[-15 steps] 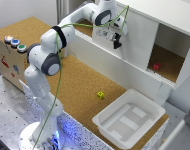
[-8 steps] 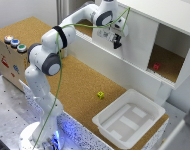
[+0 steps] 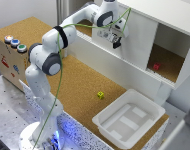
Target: Move the door all the way to the left and let go
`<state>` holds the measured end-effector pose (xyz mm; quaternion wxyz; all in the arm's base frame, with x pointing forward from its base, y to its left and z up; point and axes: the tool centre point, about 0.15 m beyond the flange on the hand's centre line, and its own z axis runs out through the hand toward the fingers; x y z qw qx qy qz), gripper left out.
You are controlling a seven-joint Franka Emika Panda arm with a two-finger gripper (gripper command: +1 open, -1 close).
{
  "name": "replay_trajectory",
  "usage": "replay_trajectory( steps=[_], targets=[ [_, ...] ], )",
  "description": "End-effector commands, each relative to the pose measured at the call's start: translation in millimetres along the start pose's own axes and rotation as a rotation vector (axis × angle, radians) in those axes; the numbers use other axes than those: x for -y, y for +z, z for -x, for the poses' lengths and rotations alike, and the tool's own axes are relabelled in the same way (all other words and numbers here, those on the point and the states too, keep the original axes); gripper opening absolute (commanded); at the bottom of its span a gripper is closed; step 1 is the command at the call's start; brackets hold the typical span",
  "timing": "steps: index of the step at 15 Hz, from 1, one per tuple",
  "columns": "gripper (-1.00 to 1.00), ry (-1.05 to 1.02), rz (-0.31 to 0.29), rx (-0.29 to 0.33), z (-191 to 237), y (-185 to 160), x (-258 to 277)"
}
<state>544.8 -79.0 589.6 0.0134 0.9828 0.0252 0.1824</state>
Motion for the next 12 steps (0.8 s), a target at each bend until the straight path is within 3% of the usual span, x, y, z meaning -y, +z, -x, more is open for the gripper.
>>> replay_trajectory(
  steps=[1, 12],
  targets=[
    [-1.00, -0.021, 0.009, 0.093, -18.3, 11.4, 33.1],
    [-1.00, -0.042, 0.002, 0.097, -17.3, 9.4, 108.6]
  ],
)
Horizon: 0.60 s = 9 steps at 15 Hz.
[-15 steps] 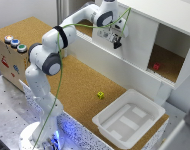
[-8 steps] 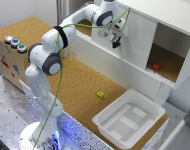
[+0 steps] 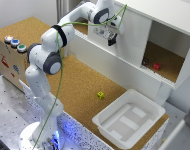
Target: Move the door all the way to the left and let go
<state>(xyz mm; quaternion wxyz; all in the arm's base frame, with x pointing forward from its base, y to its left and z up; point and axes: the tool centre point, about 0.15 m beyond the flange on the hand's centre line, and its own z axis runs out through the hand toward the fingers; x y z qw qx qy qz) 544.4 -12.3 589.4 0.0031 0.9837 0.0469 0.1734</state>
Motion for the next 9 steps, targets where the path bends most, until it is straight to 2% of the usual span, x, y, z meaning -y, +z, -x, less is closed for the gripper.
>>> replay_trajectory(
  steps=[1, 9],
  targets=[
    [-1.00, -0.008, 0.026, 0.078, -16.8, 10.7, 49.5],
    [-1.00, -0.070, -0.011, 0.074, -28.0, 11.9, 114.7]
  ],
)
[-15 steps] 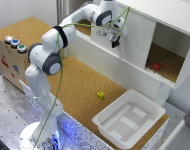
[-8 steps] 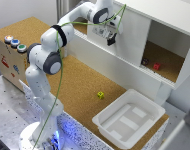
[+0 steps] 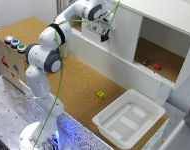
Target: Move the door all the way to the left and let go
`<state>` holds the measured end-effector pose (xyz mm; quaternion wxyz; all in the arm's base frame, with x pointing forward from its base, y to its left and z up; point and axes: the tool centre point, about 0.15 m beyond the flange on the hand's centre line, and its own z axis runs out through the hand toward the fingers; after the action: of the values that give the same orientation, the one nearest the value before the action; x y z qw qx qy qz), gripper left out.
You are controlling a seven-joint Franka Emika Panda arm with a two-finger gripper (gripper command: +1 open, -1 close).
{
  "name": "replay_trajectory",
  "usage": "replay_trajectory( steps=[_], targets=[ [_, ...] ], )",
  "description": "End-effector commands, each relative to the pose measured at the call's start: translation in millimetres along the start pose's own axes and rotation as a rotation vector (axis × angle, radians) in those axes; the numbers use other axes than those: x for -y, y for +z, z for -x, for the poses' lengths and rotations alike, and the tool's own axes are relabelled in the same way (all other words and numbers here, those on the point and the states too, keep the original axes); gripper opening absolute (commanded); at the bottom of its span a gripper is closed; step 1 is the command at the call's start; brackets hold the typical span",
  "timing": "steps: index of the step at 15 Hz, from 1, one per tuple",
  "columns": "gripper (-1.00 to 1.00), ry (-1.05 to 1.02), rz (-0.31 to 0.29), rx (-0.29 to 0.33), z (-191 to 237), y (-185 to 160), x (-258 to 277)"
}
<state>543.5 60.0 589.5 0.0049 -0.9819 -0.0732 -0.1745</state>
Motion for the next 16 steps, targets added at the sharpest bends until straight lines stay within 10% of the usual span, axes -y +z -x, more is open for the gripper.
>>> replay_trajectory(
  steps=[1, 15, 16],
  targets=[
    [-1.00, -0.029, 0.008, 0.076, -26.3, 11.4, 48.3],
    [-1.00, -0.162, -0.020, 0.063, -53.8, 8.4, 159.7],
    [1.00, -0.142, 0.004, 0.058, -52.7, 6.1, 157.7]
  ],
)
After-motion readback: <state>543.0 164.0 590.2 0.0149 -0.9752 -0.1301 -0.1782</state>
